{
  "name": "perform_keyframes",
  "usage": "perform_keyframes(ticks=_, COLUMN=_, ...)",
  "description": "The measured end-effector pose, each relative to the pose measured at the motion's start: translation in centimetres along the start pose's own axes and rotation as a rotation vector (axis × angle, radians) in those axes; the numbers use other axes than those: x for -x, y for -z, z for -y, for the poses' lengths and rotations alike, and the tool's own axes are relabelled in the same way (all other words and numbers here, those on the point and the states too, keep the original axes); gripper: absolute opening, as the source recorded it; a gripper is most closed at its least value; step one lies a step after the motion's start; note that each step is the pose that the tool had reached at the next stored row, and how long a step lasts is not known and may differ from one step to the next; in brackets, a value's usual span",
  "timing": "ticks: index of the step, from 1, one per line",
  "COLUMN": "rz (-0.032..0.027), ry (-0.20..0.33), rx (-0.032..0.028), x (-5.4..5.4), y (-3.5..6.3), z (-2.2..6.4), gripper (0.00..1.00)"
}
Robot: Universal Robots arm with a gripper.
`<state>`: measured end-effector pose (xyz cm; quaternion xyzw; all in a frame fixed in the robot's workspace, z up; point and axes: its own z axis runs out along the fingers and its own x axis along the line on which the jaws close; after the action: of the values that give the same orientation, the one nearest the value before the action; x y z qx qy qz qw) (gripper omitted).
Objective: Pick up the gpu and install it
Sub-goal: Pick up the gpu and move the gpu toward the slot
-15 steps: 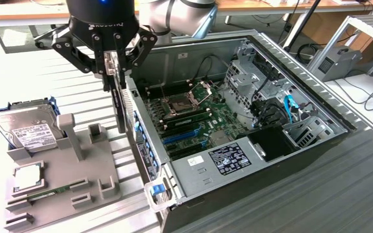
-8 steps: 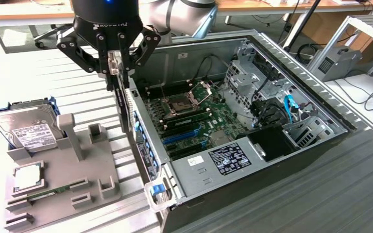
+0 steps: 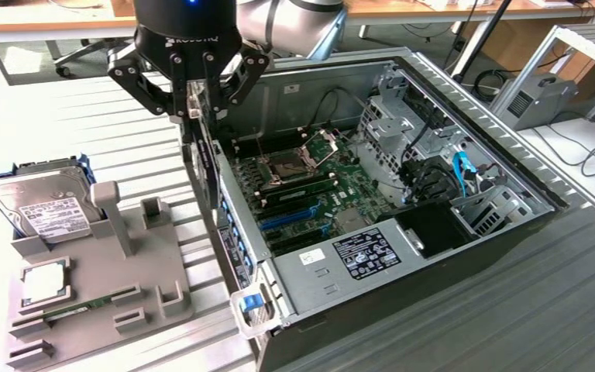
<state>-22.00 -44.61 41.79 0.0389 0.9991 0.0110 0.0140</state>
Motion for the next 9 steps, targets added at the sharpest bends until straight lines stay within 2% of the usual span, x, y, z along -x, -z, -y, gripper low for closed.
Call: perform_keyframes(ticks=9, rz=0.0002, ry=0.000, rx=-0.0026, x=0.90, y=-0.10, z=-0.07, gripper=0.29)
